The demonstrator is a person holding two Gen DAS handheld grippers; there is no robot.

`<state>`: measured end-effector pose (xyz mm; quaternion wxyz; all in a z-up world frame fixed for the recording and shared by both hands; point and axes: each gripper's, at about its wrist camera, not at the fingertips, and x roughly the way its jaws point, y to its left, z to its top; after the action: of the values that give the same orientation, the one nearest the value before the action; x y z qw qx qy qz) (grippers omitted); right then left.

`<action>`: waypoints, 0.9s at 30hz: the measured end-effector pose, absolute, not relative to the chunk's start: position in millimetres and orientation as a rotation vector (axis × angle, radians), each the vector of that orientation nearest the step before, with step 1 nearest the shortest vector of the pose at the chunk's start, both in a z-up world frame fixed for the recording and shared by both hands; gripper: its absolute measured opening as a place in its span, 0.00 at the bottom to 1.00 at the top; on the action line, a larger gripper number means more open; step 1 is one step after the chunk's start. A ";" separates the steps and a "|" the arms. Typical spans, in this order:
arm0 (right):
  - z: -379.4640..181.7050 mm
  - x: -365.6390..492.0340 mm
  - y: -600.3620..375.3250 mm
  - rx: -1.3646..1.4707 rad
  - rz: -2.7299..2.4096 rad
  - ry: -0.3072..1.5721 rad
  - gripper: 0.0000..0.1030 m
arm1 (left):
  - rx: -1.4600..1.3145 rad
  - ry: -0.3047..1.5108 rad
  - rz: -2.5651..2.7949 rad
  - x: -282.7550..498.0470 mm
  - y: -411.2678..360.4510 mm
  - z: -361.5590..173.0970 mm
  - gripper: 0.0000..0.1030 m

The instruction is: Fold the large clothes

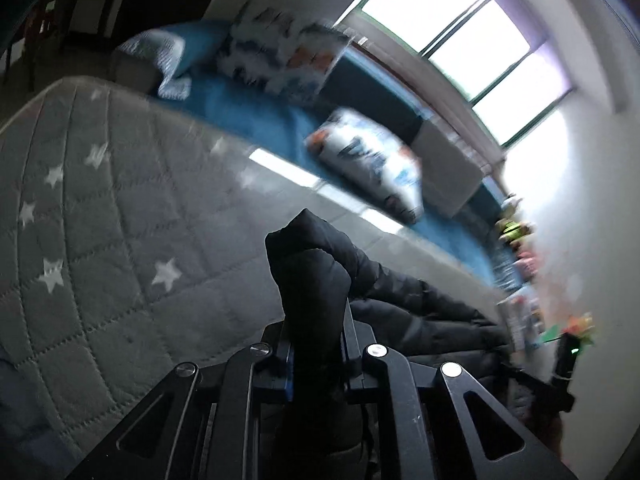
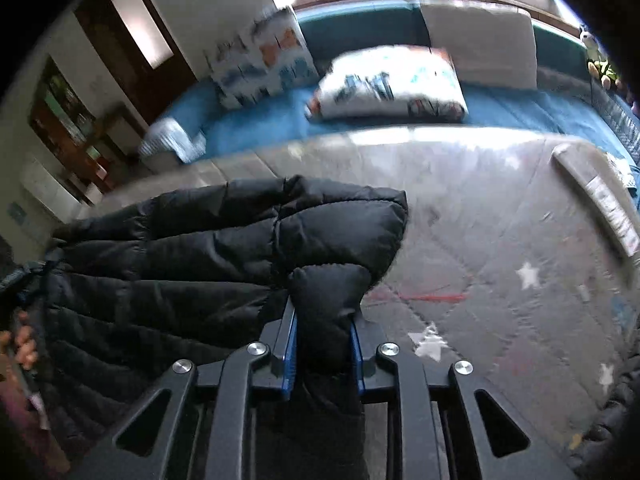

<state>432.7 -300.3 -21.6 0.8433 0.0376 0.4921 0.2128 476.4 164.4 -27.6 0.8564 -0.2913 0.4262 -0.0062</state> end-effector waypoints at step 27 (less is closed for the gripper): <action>27.2 153.8 -279.0 -0.285 0.673 1.074 0.44 | -0.227 1.079 -0.466 191.9 9.6 3.5 0.23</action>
<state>153.8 -279.0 27.2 0.7962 -0.1328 0.5002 0.3133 191.9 9.6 3.5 0.8260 -0.1067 0.5080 -0.2195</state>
